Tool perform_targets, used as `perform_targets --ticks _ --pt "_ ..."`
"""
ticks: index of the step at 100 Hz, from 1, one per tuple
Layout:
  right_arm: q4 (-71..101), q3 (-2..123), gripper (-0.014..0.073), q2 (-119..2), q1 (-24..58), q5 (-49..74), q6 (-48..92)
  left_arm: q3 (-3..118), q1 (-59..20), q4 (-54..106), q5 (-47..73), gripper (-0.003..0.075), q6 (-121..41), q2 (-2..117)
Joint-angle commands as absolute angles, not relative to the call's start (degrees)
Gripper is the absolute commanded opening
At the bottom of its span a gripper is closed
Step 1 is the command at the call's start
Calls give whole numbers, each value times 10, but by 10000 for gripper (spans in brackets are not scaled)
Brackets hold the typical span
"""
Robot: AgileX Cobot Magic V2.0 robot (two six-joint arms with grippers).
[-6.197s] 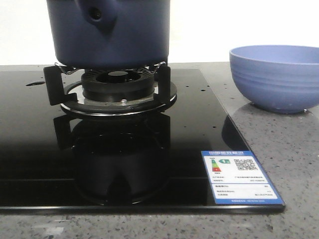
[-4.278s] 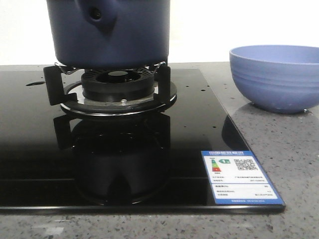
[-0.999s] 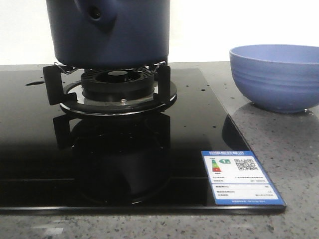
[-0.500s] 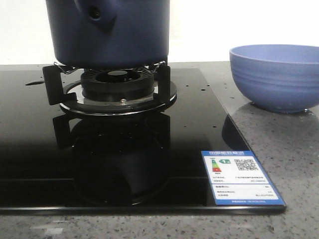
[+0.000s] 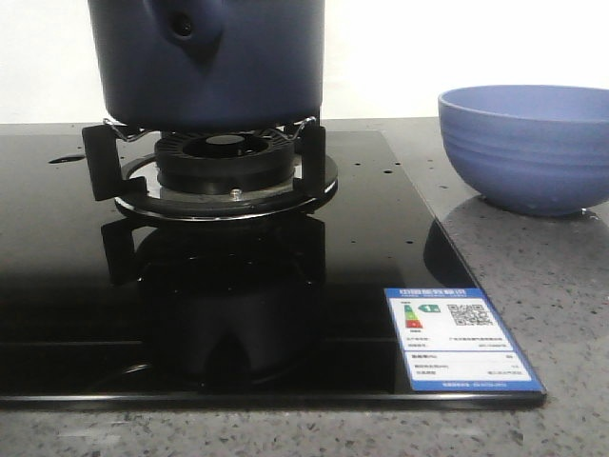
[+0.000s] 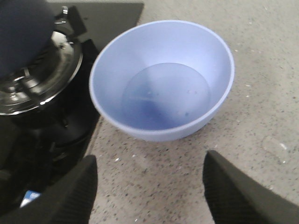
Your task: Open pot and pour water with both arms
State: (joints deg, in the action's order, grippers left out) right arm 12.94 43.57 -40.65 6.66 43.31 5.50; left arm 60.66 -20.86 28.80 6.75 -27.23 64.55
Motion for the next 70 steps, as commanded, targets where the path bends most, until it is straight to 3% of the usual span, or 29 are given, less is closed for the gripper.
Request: perform_targets --ticks 1,22,43,70 --pt "99 493 437 -459 66 421 27 628 -167 289 44 362 -272 611" --pt "0 599 416 -611 63 465 0 628 -95 290 72 362 -272 578" --pt "0 698 416 -763 11 511 4 628 -91 291 73 362 -272 566" --pt "84 742 416 -867 -18 535 43 628 -91 291 64 362 -272 568"
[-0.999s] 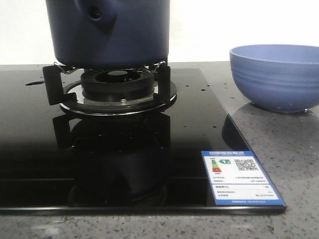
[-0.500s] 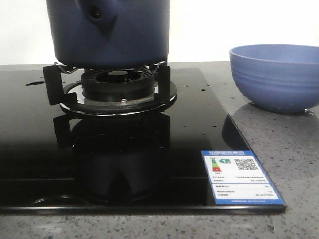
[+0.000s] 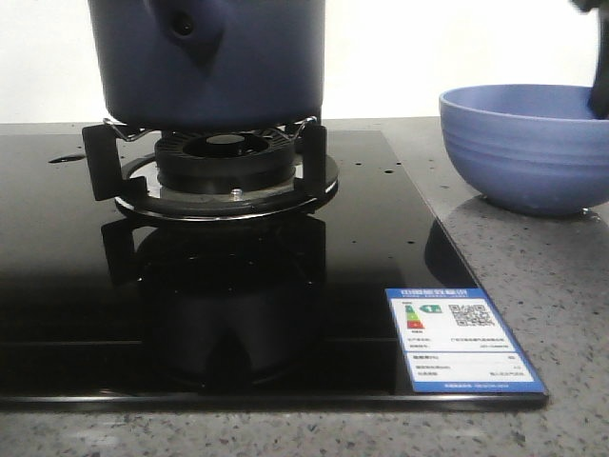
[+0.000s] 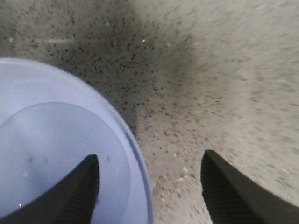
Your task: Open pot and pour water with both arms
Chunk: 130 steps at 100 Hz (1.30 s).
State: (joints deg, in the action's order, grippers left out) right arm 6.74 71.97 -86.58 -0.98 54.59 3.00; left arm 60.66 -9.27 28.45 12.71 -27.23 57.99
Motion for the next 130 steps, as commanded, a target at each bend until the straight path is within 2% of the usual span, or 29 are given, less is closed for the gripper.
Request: perform_targets --ticks 1,6,13,25,32,54,68,99,130 --pt "84 742 416 -870 -17 535 43 628 -91 291 64 362 -272 568" --pt "84 742 400 -879 -17 537 43 628 -91 291 63 362 -272 569" --pt "84 742 311 -885 -17 541 44 628 -91 291 63 362 -272 572" --pt "83 742 48 -886 -17 542 48 628 -91 291 60 362 -272 576" --pt "83 742 -68 -885 -17 543 49 628 -91 291 56 362 -272 578" --pt "106 753 -62 -868 -17 550 79 628 -91 291 56 362 -272 583" --pt "121 809 -62 -867 -13 589 85 626 -82 291 55 362 -272 583" --pt "136 1012 -60 -902 38 663 85 621 -30 291 79 362 -272 583" --pt "168 1222 -60 -994 117 663 85 621 -20 291 86 362 -272 583"
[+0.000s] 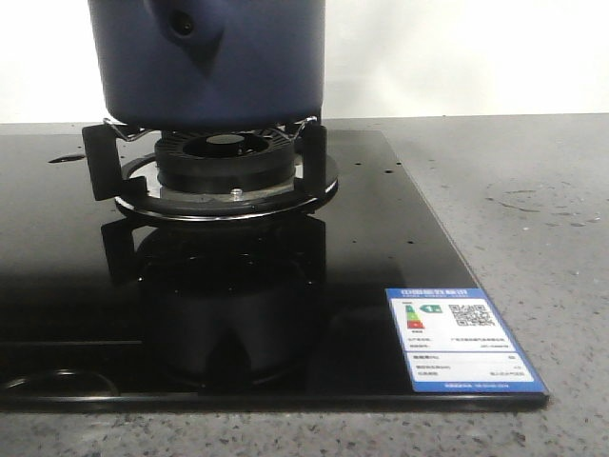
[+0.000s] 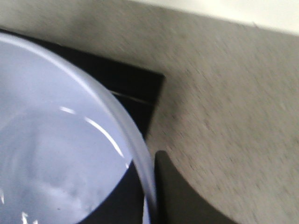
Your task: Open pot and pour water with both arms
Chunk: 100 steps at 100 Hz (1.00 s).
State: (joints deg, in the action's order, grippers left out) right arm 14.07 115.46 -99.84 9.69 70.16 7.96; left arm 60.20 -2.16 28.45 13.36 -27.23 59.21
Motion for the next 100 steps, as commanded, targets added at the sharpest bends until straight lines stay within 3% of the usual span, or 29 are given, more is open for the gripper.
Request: perform_targets --ticks 1,18,45,100 --pt "168 1226 -60 -996 121 661 85 621 -20 291 86 362 -272 583" --pt "191 1290 -60 -1042 170 609 85 621 -20 291 86 362 -272 583" --pt "180 1279 -60 -1074 229 478 95 621 -20 291 84 362 -272 583" --pt "178 948 -42 -964 277 17 188 621 -20 291 83 362 -272 583"
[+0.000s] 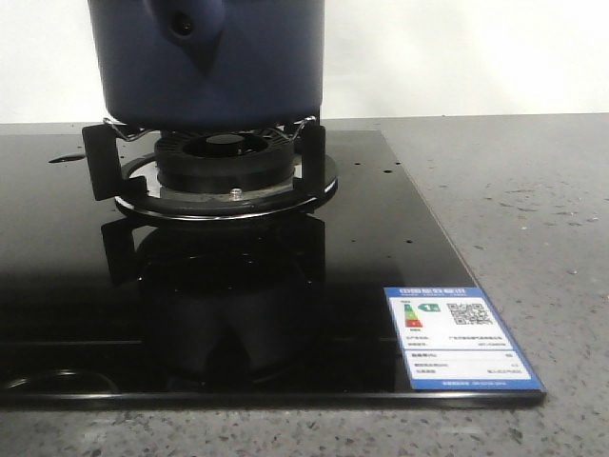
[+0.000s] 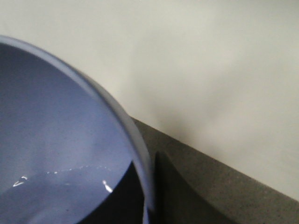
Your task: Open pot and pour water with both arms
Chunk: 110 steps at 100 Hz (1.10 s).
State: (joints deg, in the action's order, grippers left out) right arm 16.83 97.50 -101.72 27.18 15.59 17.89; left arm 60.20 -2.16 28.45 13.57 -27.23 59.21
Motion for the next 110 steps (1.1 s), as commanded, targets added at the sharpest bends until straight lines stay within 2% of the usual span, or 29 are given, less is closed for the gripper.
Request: perform_targets --ticks 1,25,65,110 --pt "178 943 -42 -964 279 3 188 621 -20 291 83 362 -272 583" --pt "154 830 -43 -943 293 -182 188 621 -20 291 83 362 -272 583" --pt "128 726 -42 -941 318 -443 187 621 -20 291 83 362 -272 583" --pt "63 718 -42 -941 319 -565 187 621 -20 291 83 362 -272 583"
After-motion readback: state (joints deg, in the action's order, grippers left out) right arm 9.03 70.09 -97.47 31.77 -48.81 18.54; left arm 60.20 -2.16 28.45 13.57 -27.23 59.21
